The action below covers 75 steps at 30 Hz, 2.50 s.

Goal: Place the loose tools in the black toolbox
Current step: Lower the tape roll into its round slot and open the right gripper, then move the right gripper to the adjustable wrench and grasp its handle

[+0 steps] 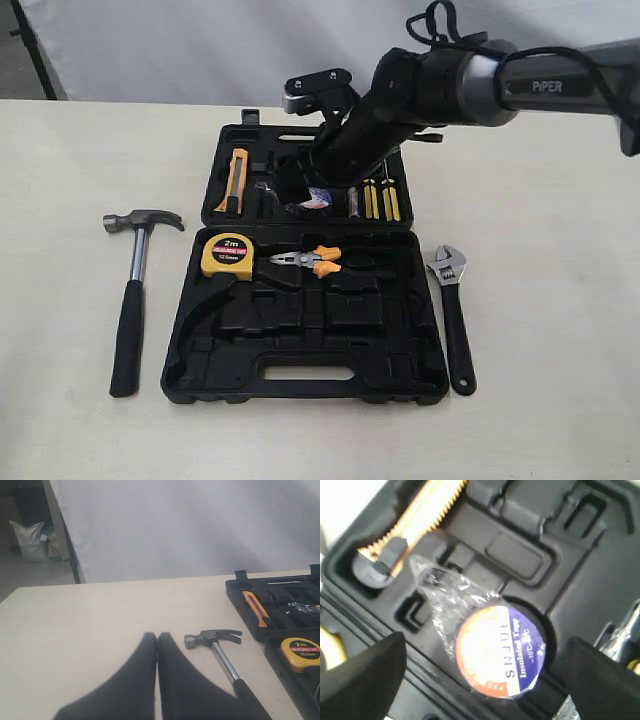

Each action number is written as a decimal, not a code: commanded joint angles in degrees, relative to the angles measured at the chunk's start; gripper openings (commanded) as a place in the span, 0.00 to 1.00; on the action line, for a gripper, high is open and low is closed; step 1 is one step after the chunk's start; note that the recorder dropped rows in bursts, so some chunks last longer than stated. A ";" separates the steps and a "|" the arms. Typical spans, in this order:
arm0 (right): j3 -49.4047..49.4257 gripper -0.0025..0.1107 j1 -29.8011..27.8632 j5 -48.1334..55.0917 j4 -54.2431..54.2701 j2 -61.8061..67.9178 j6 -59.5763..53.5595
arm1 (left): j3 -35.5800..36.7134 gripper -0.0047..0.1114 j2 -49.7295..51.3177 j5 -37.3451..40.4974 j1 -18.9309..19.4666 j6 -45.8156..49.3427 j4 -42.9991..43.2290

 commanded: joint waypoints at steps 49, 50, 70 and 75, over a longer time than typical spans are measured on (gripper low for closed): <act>-0.20 0.02 -5.20 11.24 -5.74 -13.07 3.28 | 0.53 0.05 -0.46 -0.97 0.19 -0.59 -0.78; -0.09 0.02 -6.20 13.57 -5.74 -13.62 3.28 | 0.53 0.05 -0.46 -0.97 0.19 -0.59 -0.78; 21.19 0.02 -17.01 19.71 -13.48 -18.69 15.86 | 0.53 0.05 -0.46 -0.97 0.19 -0.59 -0.78; 23.57 0.11 -14.96 18.84 -15.12 -18.69 16.77 | 0.53 0.05 -0.46 -0.97 0.19 -0.59 -0.78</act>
